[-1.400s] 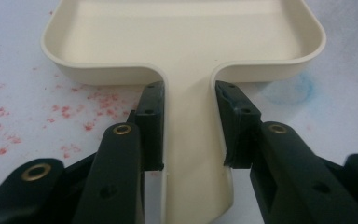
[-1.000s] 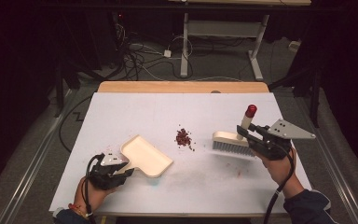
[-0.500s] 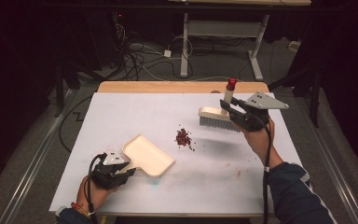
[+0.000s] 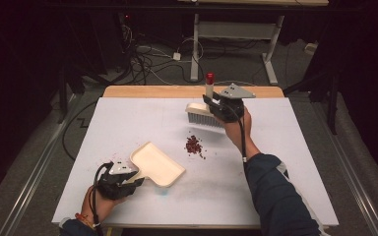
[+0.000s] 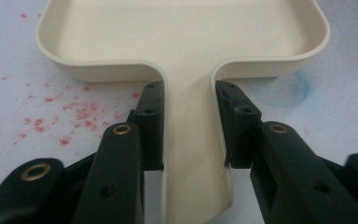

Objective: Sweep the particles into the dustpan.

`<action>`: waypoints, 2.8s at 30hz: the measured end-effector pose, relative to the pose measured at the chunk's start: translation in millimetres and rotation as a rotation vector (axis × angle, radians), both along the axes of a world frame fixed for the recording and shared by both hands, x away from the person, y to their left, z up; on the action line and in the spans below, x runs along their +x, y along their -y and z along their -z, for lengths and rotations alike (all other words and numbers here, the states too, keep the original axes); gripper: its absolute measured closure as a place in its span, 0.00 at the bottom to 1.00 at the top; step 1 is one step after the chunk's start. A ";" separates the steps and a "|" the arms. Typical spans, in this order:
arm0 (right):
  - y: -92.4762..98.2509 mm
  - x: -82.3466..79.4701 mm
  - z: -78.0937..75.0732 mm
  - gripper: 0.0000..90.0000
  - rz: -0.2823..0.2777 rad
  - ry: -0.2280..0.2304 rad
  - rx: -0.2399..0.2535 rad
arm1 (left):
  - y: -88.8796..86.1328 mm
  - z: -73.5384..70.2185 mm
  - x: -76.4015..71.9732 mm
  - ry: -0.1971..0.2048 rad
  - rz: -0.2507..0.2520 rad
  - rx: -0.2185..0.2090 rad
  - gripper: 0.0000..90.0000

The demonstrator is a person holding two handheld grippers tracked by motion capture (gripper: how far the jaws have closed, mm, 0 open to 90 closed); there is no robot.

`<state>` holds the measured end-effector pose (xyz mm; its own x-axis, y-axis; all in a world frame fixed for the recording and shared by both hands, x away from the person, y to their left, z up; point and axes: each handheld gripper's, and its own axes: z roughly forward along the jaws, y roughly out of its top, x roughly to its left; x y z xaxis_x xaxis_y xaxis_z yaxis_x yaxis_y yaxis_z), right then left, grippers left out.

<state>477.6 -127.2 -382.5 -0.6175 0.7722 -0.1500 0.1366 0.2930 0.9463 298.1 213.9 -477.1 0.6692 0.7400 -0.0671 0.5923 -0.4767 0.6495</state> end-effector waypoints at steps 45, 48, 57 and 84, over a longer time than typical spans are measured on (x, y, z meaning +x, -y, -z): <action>-25.8 -89.5 29.3 0.77 -0.115 -0.082 -0.054 | 70.4 5.3 7.2 -0.003 -0.010 0.054 0.71; -29.9 -98.6 26.9 0.77 -0.131 -0.103 -0.045 | 76.2 6.2 8.4 0.000 -0.021 0.051 0.71; -35.5 -111.1 24.3 0.77 -0.158 -0.124 -0.019 | 78.6 7.2 11.8 -0.004 -0.033 0.042 0.70; -37.4 -128.9 15.9 0.78 -0.200 -0.123 0.049 | 78.6 6.1 19.7 0.001 0.009 0.067 0.70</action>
<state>348.6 -89.8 -398.4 -0.7703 0.6370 -0.0296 0.1957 0.2803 0.9397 317.8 135.3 -483.3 0.6761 0.7366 -0.0171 0.5869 -0.5244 0.6169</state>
